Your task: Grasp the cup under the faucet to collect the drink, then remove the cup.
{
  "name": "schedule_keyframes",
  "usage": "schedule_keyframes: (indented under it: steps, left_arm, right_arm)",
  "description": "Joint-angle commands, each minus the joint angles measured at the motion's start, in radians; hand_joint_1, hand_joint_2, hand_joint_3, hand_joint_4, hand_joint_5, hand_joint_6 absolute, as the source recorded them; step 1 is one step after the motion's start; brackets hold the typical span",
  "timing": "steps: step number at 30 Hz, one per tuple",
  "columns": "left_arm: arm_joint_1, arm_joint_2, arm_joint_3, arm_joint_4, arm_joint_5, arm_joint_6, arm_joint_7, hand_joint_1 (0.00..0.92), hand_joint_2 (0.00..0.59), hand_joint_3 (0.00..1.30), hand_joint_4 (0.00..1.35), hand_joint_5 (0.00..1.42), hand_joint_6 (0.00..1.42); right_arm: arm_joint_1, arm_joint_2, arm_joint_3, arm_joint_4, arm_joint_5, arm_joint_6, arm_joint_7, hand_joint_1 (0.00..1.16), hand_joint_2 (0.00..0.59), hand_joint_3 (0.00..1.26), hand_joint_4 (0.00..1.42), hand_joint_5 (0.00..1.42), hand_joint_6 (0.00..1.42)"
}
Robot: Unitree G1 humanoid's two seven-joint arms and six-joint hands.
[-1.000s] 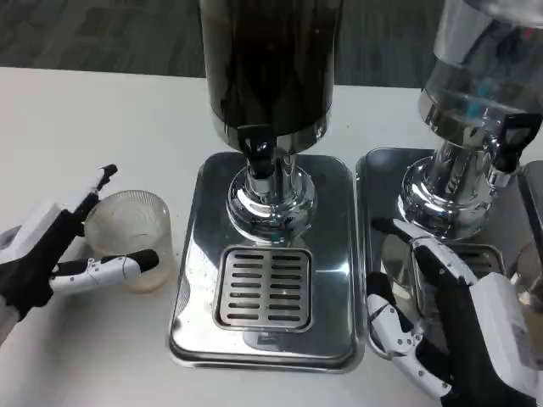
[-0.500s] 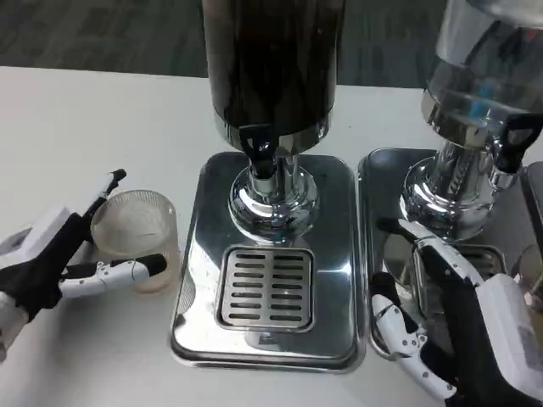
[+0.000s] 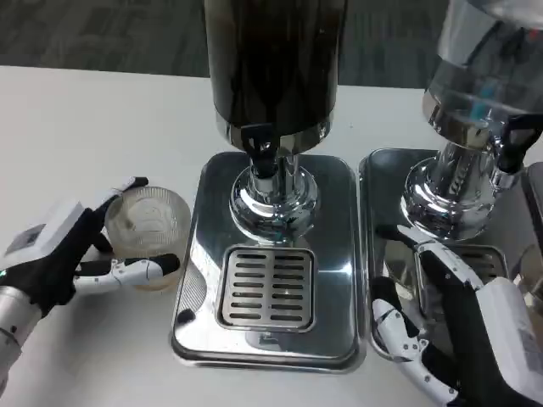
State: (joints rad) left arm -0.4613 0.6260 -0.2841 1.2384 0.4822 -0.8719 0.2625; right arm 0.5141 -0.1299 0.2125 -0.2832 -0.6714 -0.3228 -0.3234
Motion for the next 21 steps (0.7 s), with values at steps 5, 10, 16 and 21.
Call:
schedule_keyframes:
  steps: [5,10,16,21]
  left_arm:
    - [0.016,-0.012,-0.017,0.008,0.021,-0.008,0.017,0.347,0.122,0.33,0.36,0.62,0.93]
    - [0.024,-0.014,-0.013,0.007,0.018,-0.012,0.037,0.354,0.137,0.44,0.48,0.76,1.1]
    - [0.04,-0.019,-0.003,0.006,0.005,-0.017,0.055,0.376,0.157,0.56,0.61,0.9,1.24]
    - [0.063,-0.019,0.016,0.003,-0.009,-0.033,0.076,0.39,0.144,0.61,0.67,0.94,1.28]
  right_arm:
    - [0.002,-0.002,-0.002,-0.016,0.012,0.003,0.008,0.34,0.422,0.29,0.21,0.21,0.18]
    - [0.0,-0.004,-0.006,-0.017,0.017,0.001,0.012,0.34,0.422,0.29,0.21,0.2,0.16]
    - [-0.001,-0.003,-0.005,-0.017,0.019,0.001,0.019,0.34,0.422,0.29,0.21,0.2,0.15]
    - [0.001,-0.001,-0.004,-0.017,0.022,0.0,0.021,0.34,0.422,0.29,0.21,0.2,0.15]
